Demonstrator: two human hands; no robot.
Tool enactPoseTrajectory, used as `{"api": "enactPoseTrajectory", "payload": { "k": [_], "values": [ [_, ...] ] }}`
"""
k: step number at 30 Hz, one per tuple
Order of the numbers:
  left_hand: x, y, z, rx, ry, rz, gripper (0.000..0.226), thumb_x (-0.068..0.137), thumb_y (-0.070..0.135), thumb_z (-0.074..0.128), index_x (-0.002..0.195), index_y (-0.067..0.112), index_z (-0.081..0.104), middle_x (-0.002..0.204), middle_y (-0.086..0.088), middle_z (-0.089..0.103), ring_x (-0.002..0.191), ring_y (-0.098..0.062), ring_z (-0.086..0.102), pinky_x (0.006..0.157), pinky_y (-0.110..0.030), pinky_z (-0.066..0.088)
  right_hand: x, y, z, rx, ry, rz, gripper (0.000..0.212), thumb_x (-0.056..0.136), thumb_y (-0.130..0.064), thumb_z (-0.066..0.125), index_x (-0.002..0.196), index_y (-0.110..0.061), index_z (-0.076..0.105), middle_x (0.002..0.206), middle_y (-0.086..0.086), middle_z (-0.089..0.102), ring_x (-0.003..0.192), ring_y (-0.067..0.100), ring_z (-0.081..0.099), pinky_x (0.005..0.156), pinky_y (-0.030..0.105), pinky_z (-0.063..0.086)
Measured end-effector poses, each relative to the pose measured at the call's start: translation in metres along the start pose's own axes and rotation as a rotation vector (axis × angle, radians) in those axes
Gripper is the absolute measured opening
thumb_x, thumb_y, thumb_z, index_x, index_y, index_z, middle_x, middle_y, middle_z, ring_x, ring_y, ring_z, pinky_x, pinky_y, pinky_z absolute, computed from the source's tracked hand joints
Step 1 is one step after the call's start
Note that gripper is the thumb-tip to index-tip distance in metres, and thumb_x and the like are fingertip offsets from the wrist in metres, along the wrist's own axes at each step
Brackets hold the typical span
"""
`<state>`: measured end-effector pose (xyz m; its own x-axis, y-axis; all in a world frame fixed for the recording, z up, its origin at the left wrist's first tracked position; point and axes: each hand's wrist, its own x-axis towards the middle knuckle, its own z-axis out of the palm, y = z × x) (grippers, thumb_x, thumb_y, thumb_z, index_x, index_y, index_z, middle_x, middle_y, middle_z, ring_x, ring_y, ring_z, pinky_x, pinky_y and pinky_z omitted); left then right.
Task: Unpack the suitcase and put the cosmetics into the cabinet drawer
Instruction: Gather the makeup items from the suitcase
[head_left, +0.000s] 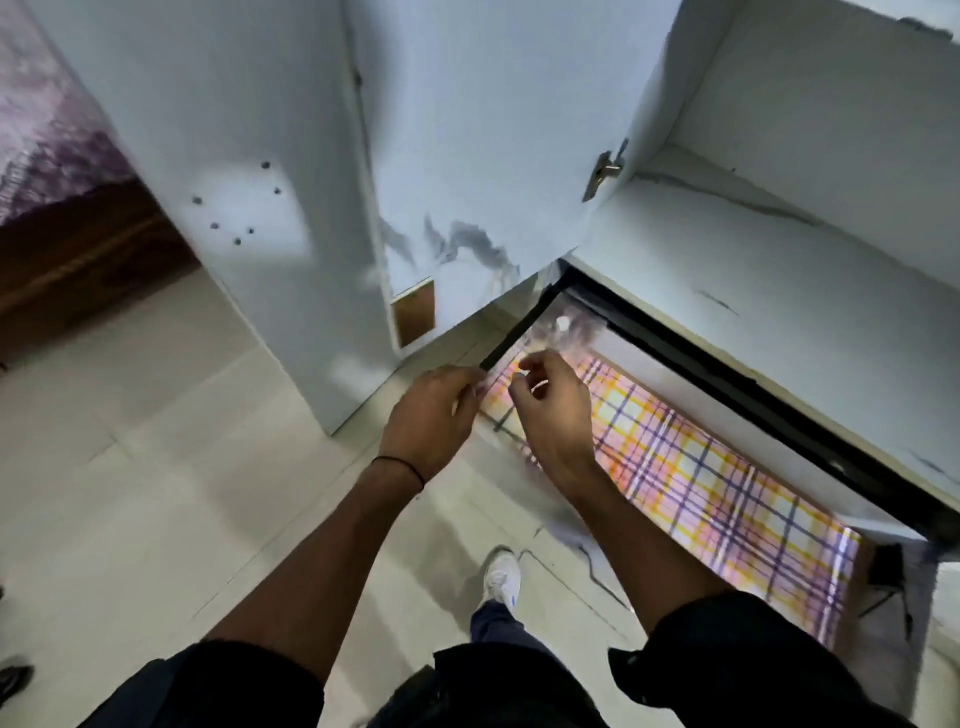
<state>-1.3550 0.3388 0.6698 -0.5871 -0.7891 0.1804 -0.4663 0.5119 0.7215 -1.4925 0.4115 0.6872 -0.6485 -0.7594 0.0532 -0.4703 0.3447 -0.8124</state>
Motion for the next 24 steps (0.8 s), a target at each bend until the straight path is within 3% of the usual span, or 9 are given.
{"api": "enactPoseTrajectory", "payload": {
  "k": [6,9,17,24],
  "values": [
    [-0.121,-0.052,-0.109,-0.130,0.209,-0.159,0.023,0.094,0.015,0.056,0.107,0.021,0.073,0.100,0.007,0.072,0.084,-0.012,0.065,0.077,-0.033,0.055,-0.101,-0.095,0.084,0.082,-0.175,-0.163,0.003,0.093,-0.018,0.062,0.095,-0.017,0.064,0.083,-0.008,0.065,0.076,0.005,0.061,0.069,0.025,0.050],
    [-0.185,-0.090,-0.169,-0.102,0.341,-0.275,0.023,0.092,0.014,0.056,0.104,0.024,0.073,0.097,0.010,0.072,0.080,-0.011,0.066,0.075,-0.032,0.054,-0.155,-0.136,0.140,0.152,-0.362,-0.228,0.004,0.093,-0.016,0.062,0.097,-0.017,0.065,0.080,-0.011,0.065,0.075,0.002,0.061,0.067,0.018,0.049],
    [-0.351,-0.188,-0.302,-0.062,0.676,-0.604,0.020,0.092,0.015,0.057,0.101,0.026,0.071,0.091,0.014,0.071,0.079,-0.012,0.067,0.076,-0.031,0.054,-0.286,-0.242,0.297,0.186,-0.867,-0.403,0.009,0.094,-0.017,0.061,0.101,-0.019,0.064,0.082,-0.005,0.067,0.069,0.007,0.058,0.063,0.018,0.045],
    [-0.487,-0.290,-0.408,-0.059,0.861,-0.884,0.021,0.090,0.021,0.054,0.103,0.023,0.071,0.094,0.008,0.072,0.083,-0.013,0.067,0.081,-0.034,0.055,-0.386,-0.317,0.460,0.157,-1.138,-0.457,0.008,0.092,-0.016,0.062,0.097,-0.022,0.065,0.078,-0.002,0.065,0.065,0.009,0.057,0.059,0.019,0.045]
  ]
}}
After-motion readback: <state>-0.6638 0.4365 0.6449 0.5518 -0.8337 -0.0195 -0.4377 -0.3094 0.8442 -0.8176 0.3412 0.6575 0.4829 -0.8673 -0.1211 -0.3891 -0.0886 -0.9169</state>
